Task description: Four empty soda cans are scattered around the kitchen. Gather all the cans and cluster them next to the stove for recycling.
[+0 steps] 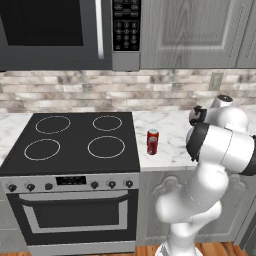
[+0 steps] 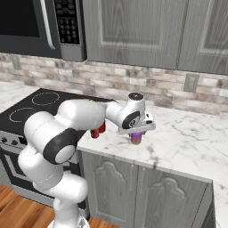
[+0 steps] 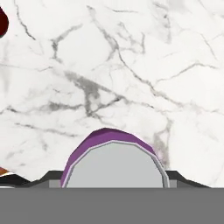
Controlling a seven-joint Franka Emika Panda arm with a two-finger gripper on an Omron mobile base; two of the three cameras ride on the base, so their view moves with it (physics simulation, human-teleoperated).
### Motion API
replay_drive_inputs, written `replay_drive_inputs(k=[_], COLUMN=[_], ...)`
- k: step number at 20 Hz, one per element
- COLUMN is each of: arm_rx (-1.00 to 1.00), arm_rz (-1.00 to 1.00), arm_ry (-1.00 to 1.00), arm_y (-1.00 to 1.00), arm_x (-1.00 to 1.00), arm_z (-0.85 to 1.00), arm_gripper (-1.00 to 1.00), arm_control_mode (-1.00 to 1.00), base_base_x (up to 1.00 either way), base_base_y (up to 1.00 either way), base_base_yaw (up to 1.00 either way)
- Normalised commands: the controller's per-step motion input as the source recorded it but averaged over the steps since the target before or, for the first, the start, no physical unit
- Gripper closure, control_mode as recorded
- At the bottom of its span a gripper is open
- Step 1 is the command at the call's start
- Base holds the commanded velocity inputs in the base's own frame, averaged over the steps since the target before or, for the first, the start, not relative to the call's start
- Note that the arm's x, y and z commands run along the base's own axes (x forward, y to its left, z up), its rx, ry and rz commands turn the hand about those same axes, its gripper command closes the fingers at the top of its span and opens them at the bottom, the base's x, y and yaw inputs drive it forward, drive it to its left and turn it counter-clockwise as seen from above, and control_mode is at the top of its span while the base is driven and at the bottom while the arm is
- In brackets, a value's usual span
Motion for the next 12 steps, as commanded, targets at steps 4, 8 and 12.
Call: replay_drive_inputs(k=[4,8,12], arm_rx=[0.00,0.00,0.00], arm_rz=[0.22,0.20,0.19], arm_ry=[0.01,0.03,0.07], arm_y=[0.34,0.26,0.27], arm_x=[0.00,0.03,0.08], arm_z=[0.10,0.10,0.01], arm_gripper=[1.00,1.00,1.00], arm_control_mode=[-1.00,-1.00,-1.00], base_base_x=[0.00,0.00,0.00], base_base_y=[0.00,0.00,0.00], base_base_yaw=[0.00,0.00,0.00])
